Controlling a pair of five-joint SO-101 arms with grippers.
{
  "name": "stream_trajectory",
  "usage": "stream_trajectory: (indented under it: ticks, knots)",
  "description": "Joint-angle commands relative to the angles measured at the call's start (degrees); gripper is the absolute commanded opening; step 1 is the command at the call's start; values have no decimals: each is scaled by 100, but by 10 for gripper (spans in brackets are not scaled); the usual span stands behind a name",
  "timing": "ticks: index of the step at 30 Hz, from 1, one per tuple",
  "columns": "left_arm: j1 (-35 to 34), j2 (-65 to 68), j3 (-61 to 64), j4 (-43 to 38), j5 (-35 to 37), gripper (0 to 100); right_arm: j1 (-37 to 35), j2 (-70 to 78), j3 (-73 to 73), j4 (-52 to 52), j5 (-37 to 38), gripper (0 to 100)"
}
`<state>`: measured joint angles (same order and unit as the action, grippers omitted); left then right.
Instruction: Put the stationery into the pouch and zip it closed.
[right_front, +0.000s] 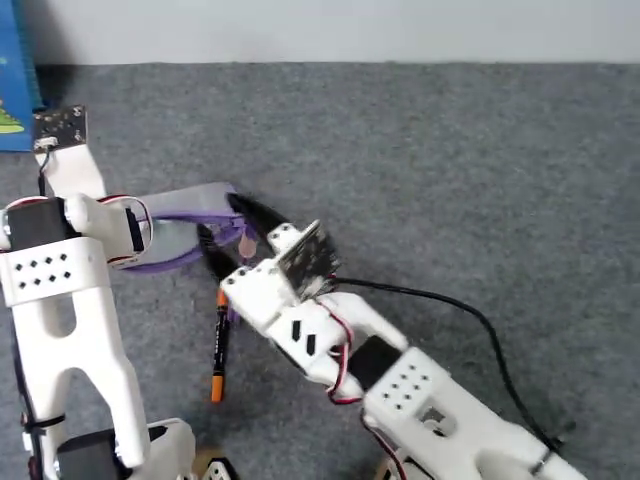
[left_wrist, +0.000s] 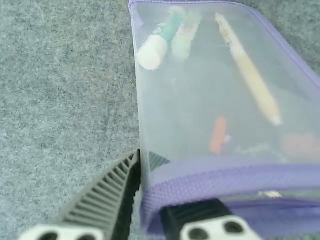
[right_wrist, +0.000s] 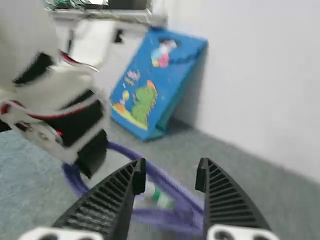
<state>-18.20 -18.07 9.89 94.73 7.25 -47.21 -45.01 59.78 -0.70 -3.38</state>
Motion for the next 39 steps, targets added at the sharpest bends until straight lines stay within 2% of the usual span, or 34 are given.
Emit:
stream_trajectory:
  ticks: [1, 7, 12, 17, 28, 39]
  knots:
    - [-62, 44, 66, -79, 0, 11, 207, -743, -677, 2053, -536, 155]
    - [-62, 44, 66, -79, 0, 11, 224, -1059, -1002, 4013, -1125, 155]
    - [-70, 35, 66, -79, -9, 11, 224, -1042, -1011, 4787, -1248, 156]
    - [-431, 35, -13, -88, -18, 11, 224, -435, -1011, 5226, -1213, 158]
    - [-536, 35, -48, -88, -18, 11, 189, 2668, -1776, 4426, -1099, 154]
    - [-536, 70, -22, -132, -18, 11, -101, 4268, -1855, 3257, -791, 154]
